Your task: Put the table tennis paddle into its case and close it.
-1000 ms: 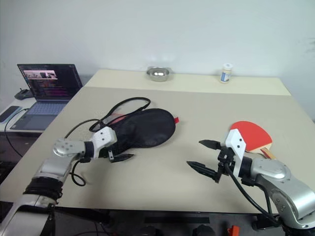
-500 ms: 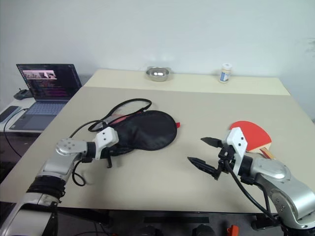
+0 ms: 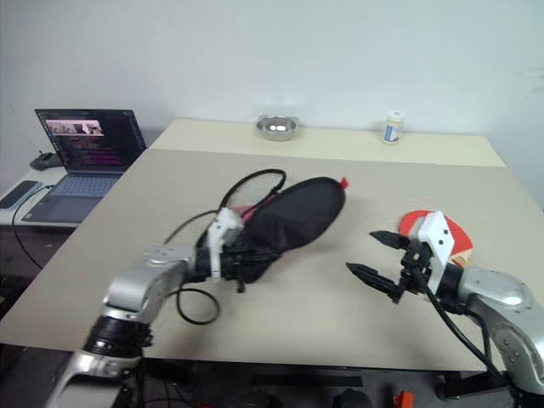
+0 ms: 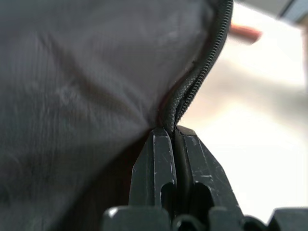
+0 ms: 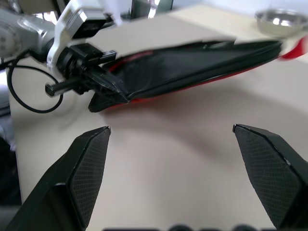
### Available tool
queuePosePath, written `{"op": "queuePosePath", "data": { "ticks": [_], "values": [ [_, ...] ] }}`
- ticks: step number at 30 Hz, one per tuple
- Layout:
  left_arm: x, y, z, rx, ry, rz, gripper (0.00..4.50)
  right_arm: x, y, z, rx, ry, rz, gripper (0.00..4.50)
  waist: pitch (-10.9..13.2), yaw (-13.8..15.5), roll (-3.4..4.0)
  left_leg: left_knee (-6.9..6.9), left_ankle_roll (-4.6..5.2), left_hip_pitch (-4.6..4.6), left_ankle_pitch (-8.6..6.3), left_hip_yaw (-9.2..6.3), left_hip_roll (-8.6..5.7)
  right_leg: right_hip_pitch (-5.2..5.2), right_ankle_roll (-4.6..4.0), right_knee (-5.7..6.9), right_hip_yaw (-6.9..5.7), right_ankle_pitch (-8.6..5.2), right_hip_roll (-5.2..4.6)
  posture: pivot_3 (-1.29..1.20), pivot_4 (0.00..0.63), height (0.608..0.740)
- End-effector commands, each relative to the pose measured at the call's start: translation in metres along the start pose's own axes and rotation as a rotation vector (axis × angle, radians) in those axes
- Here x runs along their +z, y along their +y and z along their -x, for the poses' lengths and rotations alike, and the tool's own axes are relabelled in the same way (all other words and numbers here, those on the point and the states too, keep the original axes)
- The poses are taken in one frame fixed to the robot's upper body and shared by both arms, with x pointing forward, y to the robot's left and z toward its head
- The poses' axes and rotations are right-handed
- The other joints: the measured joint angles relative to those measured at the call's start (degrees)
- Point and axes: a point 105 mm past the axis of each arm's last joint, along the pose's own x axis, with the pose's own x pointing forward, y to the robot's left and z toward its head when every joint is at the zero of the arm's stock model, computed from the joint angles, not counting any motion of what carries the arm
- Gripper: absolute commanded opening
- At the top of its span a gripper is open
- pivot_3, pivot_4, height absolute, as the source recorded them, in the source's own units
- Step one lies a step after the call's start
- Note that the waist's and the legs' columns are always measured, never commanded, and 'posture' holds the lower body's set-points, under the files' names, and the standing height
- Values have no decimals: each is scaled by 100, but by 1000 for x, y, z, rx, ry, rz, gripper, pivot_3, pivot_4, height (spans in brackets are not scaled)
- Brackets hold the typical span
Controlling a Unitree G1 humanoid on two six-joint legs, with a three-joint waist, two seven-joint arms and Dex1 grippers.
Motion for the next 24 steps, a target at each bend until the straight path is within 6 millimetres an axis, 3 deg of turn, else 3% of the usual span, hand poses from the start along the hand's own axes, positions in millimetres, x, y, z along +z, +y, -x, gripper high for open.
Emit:
{"op": "queuePosePath", "data": {
  "ticks": [1, 4, 11, 15, 18, 24],
  "values": [
    [19, -4, -19, -7, -30, -11, 29, 6, -1, 11, 13, 5, 34, 4500, 0, -6, -1, 0, 0, 1, 0, -3, 1, 1, 2, 1, 1, -1, 1, 0, 150, 740],
    [22, -5, -40, -25, -29, -8, 29, 6, -4, 18, 1, 29, 49, 4500, -1, -27, 1, 0, 0, 6, 1, -5, 3, 2, 13, 4, 1, -9, 6, 0, 150, 740],
    [17, 4, -68, 22, -12, 20, 29, 9, -5, 26, -23, 43, 60, 4500, 1, -33, -2, -2, 0, 1, 0, -10, 0, 4, 7, -4, 0, -5, 6, 0, 150, 740],
    [16, 0, -85, 5, -5, 42, 29, 9, -7, 30, -37, 53, 65, 4500, 1, -25, -2, -2, 0, -2, 0, -14, -2, 5, 6, -7, -3, -4, 5, 0, 150, 740],
    [17, -7, -92, -20, -6, 26, 797, 9, -8, 31, -44, 55, 68, 4500, 2, -25, -3, -2, 0, -3, 0, -14, -3, 6, 5, -9, -3, -4, 3, 0, 150, 740],
    [20, -6, -91, 21, -4, -34, 2910, 9, -11, 31, -64, 52, 67, 4500, 1, -36, -2, -2, 0, -1, 0, -16, 0, 6, -8, -8, -4, 4, 5, 0, 150, 740]
  ]
}}
